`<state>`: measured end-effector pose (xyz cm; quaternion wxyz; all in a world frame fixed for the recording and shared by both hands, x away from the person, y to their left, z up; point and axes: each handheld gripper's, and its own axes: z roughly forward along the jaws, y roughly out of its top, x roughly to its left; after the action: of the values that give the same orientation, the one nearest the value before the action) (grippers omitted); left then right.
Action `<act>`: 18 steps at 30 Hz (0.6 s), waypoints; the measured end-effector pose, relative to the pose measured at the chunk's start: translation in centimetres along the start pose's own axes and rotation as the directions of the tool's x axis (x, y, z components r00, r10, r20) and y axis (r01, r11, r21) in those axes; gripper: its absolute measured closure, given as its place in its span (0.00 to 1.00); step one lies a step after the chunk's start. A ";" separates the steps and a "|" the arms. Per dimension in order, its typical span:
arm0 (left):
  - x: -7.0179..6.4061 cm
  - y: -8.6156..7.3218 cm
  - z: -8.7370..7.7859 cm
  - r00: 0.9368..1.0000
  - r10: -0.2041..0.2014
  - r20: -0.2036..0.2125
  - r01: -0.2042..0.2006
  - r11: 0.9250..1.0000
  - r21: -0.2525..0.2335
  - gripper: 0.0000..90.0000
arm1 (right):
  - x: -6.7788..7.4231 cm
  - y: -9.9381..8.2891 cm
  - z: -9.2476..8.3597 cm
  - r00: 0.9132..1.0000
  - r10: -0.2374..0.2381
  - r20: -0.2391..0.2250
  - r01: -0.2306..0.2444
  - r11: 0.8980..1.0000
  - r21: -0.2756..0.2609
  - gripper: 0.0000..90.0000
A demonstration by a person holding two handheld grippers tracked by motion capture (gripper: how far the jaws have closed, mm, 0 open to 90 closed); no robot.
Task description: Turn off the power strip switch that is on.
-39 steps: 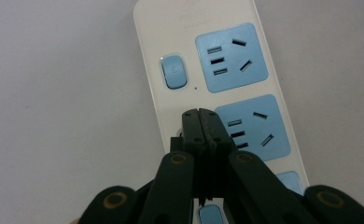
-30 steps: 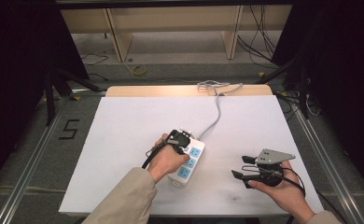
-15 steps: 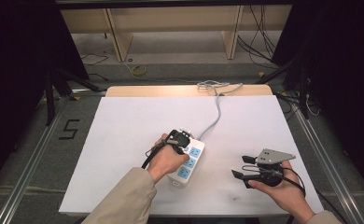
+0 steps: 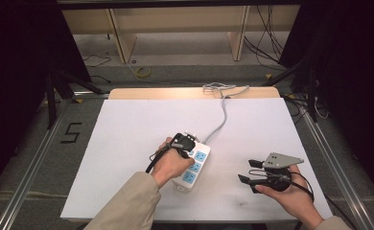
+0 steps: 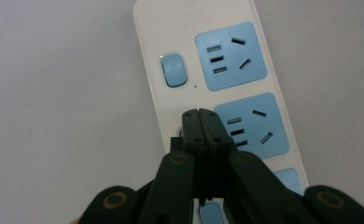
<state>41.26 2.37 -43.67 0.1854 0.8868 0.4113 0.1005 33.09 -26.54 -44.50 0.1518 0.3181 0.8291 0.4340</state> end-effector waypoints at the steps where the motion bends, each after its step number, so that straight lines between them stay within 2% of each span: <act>1: 0.0 0.0 0.0 1.000 0.000 0.000 0.000 1.000 0.000 1.00 | 0.0 0.0 0.0 1.000 0.000 0.000 0.000 1.000 0.000 0.36; 18: 0.1 0.0 -0.1 1.000 -0.005 0.013 0.005 1.000 -0.009 1.00 | 0.0 0.0 0.0 1.000 -0.002 0.001 0.002 1.000 -0.002 0.36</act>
<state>41.29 2.46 -43.55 0.1923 0.8856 0.4117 0.0961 33.11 -26.58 -44.49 0.1529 0.3173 0.8290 0.4343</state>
